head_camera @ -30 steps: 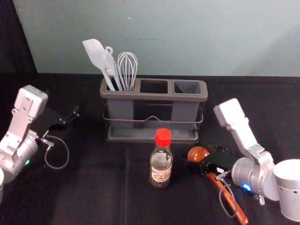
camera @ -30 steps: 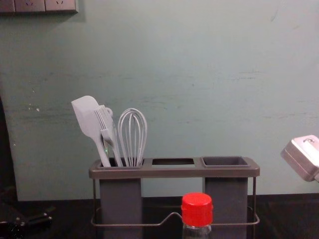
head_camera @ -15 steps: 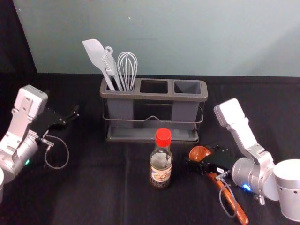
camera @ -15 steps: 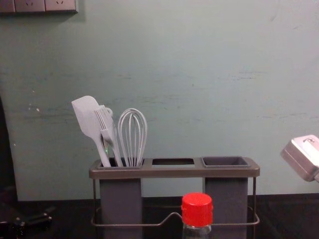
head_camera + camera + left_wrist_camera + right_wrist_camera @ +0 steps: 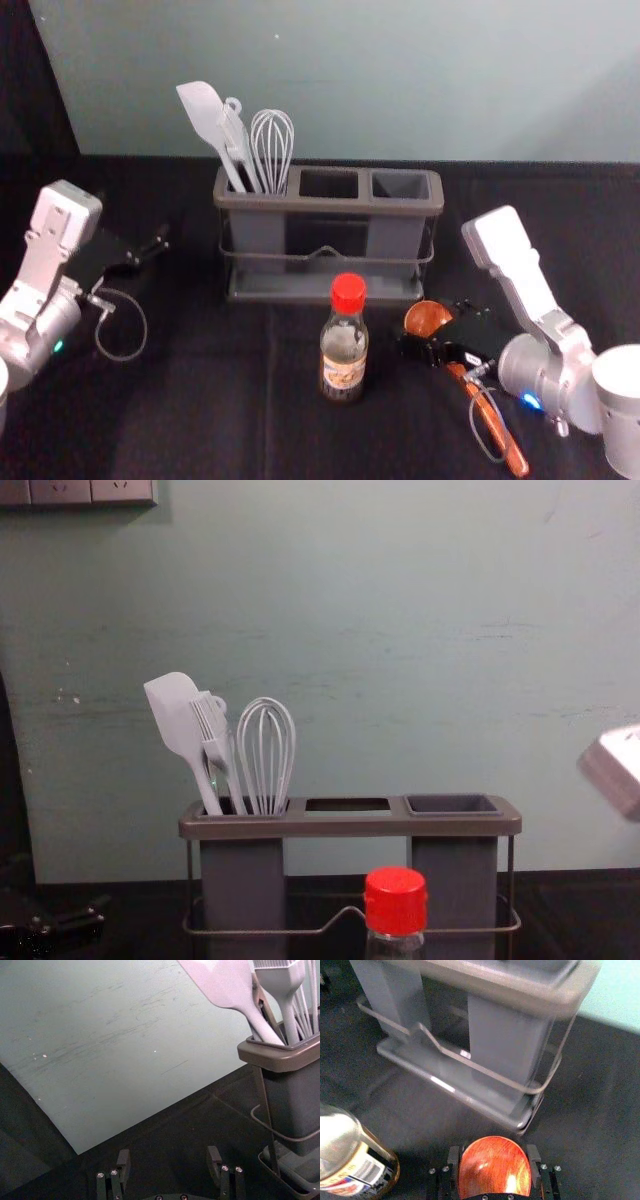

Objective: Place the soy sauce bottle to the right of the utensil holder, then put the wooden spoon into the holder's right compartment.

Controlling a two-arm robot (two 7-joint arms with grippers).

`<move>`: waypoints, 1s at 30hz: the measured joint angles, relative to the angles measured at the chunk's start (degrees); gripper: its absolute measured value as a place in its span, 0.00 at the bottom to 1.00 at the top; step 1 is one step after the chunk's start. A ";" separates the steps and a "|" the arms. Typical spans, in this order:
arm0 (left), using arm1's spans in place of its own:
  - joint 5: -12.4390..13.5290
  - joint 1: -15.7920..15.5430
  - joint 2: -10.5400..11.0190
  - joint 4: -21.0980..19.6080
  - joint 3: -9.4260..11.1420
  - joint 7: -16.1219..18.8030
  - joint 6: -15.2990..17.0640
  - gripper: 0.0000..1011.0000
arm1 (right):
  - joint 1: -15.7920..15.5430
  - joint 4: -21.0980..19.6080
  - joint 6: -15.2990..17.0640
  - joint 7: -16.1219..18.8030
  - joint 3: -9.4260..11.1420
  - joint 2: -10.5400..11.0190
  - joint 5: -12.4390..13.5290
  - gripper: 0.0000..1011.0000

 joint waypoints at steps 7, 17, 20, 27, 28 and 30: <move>0.00 0.00 0.00 0.00 0.00 0.00 0.00 0.99 | -3.58 -5.29 -5.17 -1.35 1.90 0.79 -2.30 0.82; 0.00 0.00 0.00 0.00 0.00 0.00 0.00 0.99 | -7.74 -11.05 -10.87 -1.82 5.50 1.06 -3.49 0.82; 0.00 0.00 0.00 0.00 0.00 0.00 0.00 0.99 | -8.47 -12.06 -11.90 -1.77 6.35 1.03 -3.77 0.82; 0.00 0.00 0.00 0.00 0.00 0.00 0.00 0.99 | -9.58 -13.70 -13.12 -1.14 7.90 0.67 -4.35 0.82; 0.00 0.00 0.00 0.00 0.00 0.00 0.00 0.99 | -9.82 -14.12 -13.33 -0.97 8.24 0.59 -4.42 0.82; 0.00 0.00 0.00 0.00 0.00 0.00 0.00 0.99 | -10.05 -14.56 -13.59 -0.88 8.55 0.51 -4.48 0.82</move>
